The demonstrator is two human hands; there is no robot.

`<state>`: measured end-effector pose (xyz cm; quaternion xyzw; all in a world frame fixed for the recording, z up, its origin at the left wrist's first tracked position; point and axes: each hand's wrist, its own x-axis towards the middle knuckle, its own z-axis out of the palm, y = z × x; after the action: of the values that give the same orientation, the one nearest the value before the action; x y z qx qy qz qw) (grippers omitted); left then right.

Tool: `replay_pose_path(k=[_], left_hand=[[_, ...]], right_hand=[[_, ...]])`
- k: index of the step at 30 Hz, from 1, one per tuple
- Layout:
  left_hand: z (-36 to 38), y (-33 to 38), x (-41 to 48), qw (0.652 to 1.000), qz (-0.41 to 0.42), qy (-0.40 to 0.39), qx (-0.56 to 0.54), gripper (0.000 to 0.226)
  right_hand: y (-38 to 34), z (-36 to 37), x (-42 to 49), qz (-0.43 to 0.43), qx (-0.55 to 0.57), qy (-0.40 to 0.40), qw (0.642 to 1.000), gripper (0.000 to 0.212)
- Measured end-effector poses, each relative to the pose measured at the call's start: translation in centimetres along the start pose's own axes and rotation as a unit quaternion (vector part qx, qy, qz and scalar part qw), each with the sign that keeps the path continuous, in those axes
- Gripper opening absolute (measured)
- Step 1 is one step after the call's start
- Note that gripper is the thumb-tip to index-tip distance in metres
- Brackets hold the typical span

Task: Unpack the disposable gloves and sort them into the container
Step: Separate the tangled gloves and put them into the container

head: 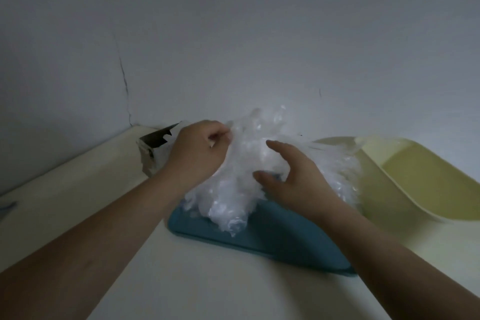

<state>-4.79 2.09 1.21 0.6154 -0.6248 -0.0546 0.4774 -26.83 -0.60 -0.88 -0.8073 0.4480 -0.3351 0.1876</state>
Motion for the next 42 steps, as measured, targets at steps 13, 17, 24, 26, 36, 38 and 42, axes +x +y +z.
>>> replay_pose_path(k=[13, 17, 24, 26, 36, 38, 42], left_hand=[[-1.2, 4.3, 0.1, 0.852, -0.249, -0.284, -0.361, 0.050], [-0.9, 2.9, -0.8, 0.882, -0.189, -0.297, -0.312, 0.064], [1.6, 2.8, -2.2, 0.911, -0.152, -0.243, -0.297, 0.015], [1.3, 2.5, -2.6, 0.923, -0.138, -0.229, -0.276, 0.012], [-0.7, -2.6, -2.4, 0.990, -0.105, -0.075, -0.060, 0.008], [0.4, -2.7, -2.3, 0.991, -0.060, -0.120, 0.005, 0.013], [2.9, -2.7, -2.5, 0.960, -0.053, -0.252, 0.108, 0.037]], right_hand=[[-2.0, -4.3, 0.9, 0.094, 0.429, -0.103, 0.893, 0.015], [-0.4, -4.6, 0.4, 0.156, 0.331, -0.068, 0.928, 0.012], [-0.3, -2.9, 0.3, 0.184, 0.361, -0.080, 0.911, 0.031], [-0.1, -2.4, 0.3, 0.175, 0.354, -0.013, 0.919, 0.024], [0.6, -3.7, -0.5, 0.158, 0.240, 0.069, 0.955, 0.031], [0.3, -3.7, -0.8, 0.149, 0.239, 0.024, 0.959, 0.030], [0.2, -3.8, -1.7, 0.129, 0.227, -0.037, 0.965, 0.029]])
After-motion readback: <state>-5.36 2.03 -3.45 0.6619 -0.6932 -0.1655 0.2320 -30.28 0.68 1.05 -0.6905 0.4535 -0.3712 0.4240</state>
